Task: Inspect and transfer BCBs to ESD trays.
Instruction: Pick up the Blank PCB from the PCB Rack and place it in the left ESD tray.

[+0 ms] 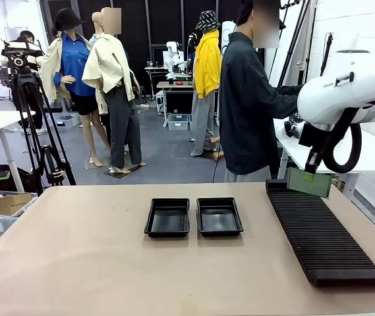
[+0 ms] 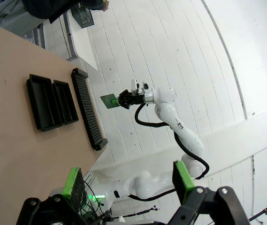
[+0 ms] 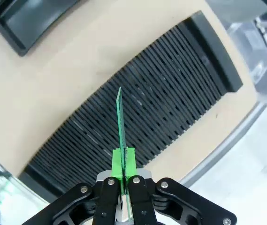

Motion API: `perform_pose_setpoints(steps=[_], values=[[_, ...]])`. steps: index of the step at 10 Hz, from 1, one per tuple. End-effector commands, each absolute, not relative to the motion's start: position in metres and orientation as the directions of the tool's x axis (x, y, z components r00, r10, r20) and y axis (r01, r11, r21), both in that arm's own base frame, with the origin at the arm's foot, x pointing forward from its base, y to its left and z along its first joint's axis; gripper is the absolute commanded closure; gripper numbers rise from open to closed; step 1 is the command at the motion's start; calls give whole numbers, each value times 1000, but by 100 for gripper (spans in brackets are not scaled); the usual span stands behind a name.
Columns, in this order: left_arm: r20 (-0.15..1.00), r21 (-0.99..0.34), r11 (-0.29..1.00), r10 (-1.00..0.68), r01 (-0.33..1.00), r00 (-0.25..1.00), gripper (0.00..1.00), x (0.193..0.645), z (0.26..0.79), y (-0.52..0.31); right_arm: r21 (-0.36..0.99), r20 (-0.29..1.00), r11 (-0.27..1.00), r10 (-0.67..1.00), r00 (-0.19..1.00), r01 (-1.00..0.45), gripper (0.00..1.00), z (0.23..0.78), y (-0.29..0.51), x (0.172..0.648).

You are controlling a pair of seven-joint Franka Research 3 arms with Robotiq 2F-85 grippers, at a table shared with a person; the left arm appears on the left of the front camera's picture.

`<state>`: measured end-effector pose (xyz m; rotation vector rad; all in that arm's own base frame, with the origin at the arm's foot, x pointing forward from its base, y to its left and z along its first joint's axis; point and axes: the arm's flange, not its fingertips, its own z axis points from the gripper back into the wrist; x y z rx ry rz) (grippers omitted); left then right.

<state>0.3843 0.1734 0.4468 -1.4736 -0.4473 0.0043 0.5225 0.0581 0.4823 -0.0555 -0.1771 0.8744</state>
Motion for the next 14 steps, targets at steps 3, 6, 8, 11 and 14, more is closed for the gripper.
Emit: perform_pose_setpoints(steps=[3, 6, 8, 11, 14], values=[[292, -956, 115, 277, 270, 915, 0, 383, 448, 174, -79, 194, 910, 415, 889, -407, 100, 479, 95, 511], [292, -956, 115, 277, 270, 915, 0, 383, 448, 174, 59, 237, 985, 145, 961, -163, 100, 478, 124, 509], [292, -956, 115, 277, 270, 915, 0, 383, 448, 174, 125, 218, 992, 5, 976, -33, 100, 474, 145, 509], [292, -956, 115, 277, 270, 915, 0, 383, 448, 174, 218, 168, 976, -55, 984, 17, 100, 457, 181, 511], [292, -956, 115, 277, 270, 915, 0, 383, 448, 174, 362, 180, 931, -111, 977, 39, 100, 450, 220, 517]])
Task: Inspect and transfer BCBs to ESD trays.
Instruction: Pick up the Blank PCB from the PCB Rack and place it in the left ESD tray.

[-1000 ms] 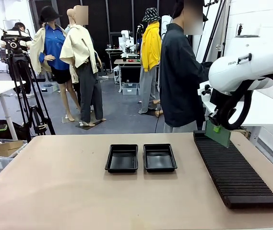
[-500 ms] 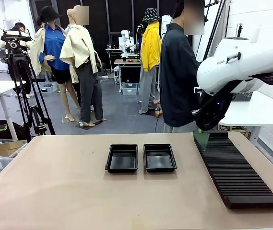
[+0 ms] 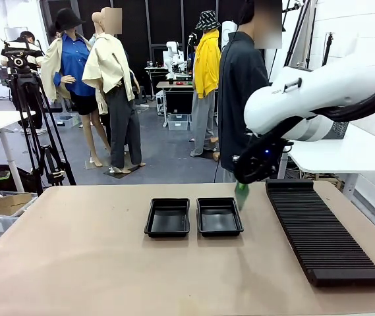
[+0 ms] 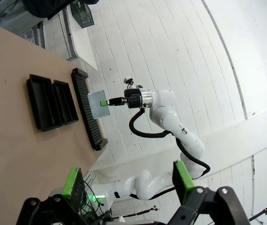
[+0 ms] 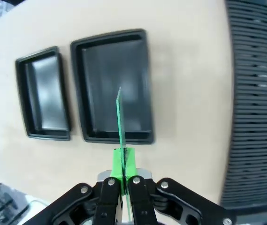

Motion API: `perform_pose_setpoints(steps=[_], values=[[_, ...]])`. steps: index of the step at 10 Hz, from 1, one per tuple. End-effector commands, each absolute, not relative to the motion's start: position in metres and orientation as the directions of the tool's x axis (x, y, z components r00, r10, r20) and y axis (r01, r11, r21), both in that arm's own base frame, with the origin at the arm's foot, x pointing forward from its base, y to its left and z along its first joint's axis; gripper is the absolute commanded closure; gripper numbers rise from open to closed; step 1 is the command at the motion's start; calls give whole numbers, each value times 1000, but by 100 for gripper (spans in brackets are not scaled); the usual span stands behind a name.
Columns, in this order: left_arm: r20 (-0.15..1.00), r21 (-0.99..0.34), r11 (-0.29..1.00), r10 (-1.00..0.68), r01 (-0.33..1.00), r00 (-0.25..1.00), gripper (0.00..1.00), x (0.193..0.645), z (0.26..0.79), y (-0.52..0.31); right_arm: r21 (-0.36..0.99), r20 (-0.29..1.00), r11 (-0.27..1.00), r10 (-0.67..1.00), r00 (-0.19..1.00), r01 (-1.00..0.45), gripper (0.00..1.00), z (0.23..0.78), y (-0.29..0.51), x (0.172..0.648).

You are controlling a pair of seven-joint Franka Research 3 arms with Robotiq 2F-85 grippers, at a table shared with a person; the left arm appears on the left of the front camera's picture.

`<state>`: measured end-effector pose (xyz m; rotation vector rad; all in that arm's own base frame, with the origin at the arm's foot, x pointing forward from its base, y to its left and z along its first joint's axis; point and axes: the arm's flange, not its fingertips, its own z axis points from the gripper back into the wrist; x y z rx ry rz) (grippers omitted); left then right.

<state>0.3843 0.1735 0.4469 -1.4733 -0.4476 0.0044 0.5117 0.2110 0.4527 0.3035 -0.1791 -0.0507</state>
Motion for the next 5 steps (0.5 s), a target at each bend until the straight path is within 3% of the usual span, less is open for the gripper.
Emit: perform_pose_setpoints(steps=[1, 5], values=[[292, -956, 115, 277, 270, 915, 0, 383, 448, 174, 391, 170, 920, -115, 979, 41, 100, 449, 232, 516], [292, -956, 115, 277, 270, 915, 0, 383, 448, 174, 554, 121, 831, -127, 984, 39, 100, 453, 274, 531]])
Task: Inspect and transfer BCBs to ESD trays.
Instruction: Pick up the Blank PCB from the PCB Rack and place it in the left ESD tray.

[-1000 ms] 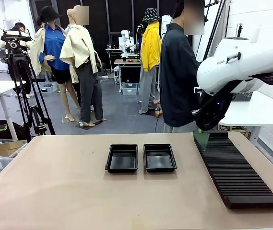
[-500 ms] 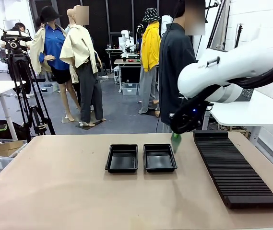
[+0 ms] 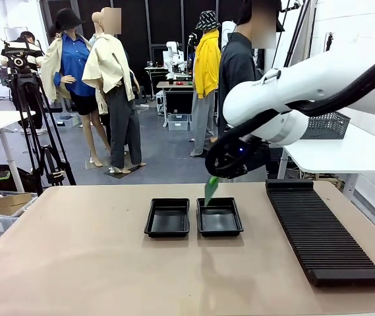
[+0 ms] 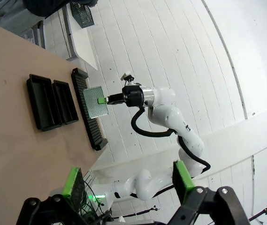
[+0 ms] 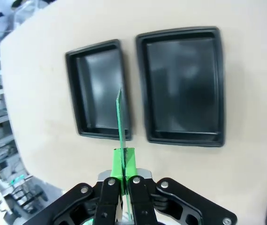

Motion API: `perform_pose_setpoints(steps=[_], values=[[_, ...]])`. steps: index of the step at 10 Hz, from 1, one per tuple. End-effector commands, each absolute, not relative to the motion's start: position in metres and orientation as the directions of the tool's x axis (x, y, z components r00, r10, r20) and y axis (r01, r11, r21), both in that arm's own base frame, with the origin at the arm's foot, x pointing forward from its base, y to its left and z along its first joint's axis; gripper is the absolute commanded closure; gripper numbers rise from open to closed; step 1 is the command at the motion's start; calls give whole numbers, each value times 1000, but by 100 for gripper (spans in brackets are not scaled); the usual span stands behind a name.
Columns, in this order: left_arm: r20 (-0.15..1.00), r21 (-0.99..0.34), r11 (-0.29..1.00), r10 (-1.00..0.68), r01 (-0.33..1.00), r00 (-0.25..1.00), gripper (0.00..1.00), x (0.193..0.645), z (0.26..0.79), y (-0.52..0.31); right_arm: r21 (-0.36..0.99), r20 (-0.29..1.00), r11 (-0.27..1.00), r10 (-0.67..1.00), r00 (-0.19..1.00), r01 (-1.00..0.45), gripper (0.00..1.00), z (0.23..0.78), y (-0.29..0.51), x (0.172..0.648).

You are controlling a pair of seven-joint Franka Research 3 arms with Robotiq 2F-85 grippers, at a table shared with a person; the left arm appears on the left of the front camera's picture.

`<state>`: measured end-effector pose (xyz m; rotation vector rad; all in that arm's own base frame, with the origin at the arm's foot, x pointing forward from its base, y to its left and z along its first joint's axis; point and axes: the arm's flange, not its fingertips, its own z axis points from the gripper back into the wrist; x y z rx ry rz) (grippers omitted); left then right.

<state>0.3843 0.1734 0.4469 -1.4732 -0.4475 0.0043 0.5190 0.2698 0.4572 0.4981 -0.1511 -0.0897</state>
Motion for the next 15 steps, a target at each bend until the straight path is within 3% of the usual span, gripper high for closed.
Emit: perform_pose_setpoints(steps=[1, 7, 15], values=[[292, -956, 115, 277, 270, 915, 0, 383, 448, 174, 590, 116, 806, -132, 984, 39, 100, 453, 284, 537], [292, -956, 115, 277, 270, 915, 0, 383, 448, 174, 678, -17, 722, -171, 985, 138, 100, 403, 324, 571], [292, -956, 115, 277, 270, 915, 0, 383, 448, 174, 639, 96, 769, -123, 988, 33, 100, 317, 359, 583]])
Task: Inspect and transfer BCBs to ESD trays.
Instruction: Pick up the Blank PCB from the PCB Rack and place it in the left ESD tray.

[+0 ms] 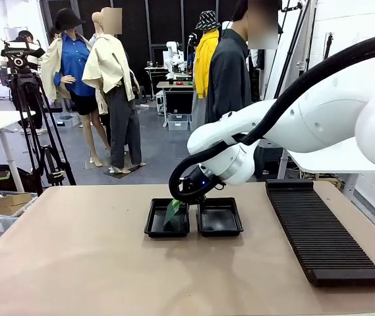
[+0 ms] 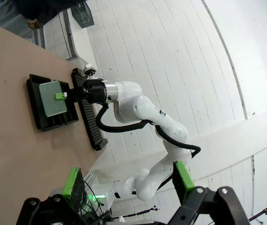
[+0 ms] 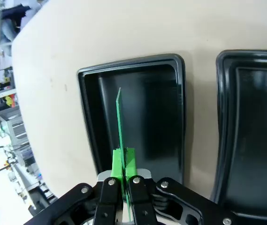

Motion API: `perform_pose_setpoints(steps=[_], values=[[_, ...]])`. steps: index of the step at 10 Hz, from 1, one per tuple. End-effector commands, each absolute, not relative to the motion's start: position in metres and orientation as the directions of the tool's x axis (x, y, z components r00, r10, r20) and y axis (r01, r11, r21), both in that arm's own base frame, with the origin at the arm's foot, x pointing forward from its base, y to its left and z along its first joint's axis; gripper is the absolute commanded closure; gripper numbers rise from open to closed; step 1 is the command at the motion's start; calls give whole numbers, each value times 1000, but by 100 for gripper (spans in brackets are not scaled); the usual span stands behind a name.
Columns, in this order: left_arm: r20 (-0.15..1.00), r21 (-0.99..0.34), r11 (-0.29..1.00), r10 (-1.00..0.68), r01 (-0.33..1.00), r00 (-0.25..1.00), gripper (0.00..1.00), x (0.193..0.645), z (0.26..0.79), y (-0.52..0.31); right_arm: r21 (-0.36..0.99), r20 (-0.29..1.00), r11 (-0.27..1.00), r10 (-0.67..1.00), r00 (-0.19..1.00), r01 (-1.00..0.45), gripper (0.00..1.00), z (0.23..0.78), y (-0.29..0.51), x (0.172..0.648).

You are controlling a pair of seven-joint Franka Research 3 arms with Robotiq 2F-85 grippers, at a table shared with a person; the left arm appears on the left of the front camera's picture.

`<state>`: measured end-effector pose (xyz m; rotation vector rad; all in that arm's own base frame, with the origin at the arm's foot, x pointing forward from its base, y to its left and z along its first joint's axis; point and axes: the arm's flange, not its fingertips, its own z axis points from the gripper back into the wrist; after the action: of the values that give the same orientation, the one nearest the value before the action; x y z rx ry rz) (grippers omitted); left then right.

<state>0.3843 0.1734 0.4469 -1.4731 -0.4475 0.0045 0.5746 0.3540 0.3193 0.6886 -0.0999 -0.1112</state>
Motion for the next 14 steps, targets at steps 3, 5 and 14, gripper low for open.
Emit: perform_pose_setpoints(steps=[3, 5, 14], values=[[292, -956, 115, 277, 270, 915, 0, 383, 448, 174, 689, 52, 723, -117, 992, 49, 100, 309, 365, 588], [292, -956, 115, 277, 270, 915, 0, 383, 448, 174, 694, 44, 719, -86, 995, 31, 100, 312, 362, 588], [292, -956, 115, 277, 270, 915, 0, 383, 448, 174, 663, 49, 746, -129, 990, 64, 81, 316, 367, 582]])
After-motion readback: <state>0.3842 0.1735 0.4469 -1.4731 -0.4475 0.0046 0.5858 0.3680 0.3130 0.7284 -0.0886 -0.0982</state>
